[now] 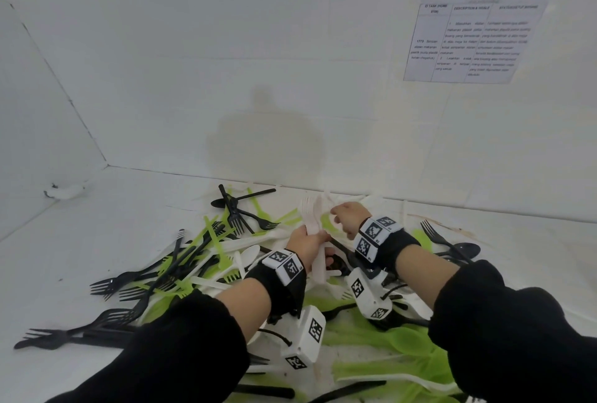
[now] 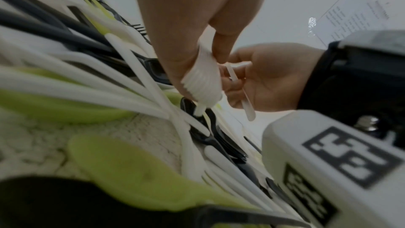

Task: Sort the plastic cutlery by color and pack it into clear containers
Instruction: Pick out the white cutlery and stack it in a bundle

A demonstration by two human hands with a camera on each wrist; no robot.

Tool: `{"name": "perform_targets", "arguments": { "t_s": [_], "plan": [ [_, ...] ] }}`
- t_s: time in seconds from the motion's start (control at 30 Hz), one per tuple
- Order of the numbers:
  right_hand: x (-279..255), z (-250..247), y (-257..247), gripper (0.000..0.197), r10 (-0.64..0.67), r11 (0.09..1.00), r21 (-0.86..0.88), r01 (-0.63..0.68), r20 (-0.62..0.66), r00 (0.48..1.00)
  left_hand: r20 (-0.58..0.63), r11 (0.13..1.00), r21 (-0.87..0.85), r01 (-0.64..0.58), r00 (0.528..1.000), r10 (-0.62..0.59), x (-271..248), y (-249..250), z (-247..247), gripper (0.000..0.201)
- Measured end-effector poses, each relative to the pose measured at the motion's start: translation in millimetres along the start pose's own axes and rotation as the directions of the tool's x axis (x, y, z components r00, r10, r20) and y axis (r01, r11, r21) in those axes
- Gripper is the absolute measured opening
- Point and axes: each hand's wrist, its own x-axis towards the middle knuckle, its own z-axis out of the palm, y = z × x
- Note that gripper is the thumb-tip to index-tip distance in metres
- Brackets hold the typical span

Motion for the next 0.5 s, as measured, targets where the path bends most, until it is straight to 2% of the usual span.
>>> {"name": "perform_targets", "arguments": {
  "t_s": [0.07,0.13,0.2,0.27,0.33,0.43,0.5],
  "plan": [
    [11,-15,4,0.032,-0.021,0.966,-0.26,-0.004,-0.091,0.996,-0.019,1.0,0.016,-0.02,1.0,0.021,3,0,-4,0.008],
    [18,-27,9,0.034,-0.047,0.909,-0.416,-0.014,-0.135,0.99,-0.027,0.999,0.026,-0.031,0.999,0.032,4,0,-9,0.004],
    [23,-30,16,0.033,-0.06,0.84,-0.543,-0.003,-0.099,0.993,-0.023,0.999,0.02,-0.03,0.999,0.03,6,0,-14,0.006],
    [27,-28,23,0.029,-0.06,0.733,-0.679,0.033,-0.017,0.998,-0.021,1.0,0.015,-0.022,1.0,0.022,9,-1,-16,0.009],
    [31,-25,30,0.023,-0.037,0.687,-0.725,0.042,0.023,0.999,-0.028,1.0,-0.003,-0.015,0.999,0.015,10,-2,-17,0.009],
    [36,-26,36,0.026,-0.002,0.634,-0.772,0.05,0.063,0.998,-0.048,1.0,-0.027,-0.005,0.999,0.004,12,-5,-16,0.006],
    [36,-30,38,0.031,0.013,0.63,-0.775,0.043,0.066,0.998,-0.056,0.999,-0.05,0.005,0.998,-0.007,12,-7,-14,0.006]
  ]
}}
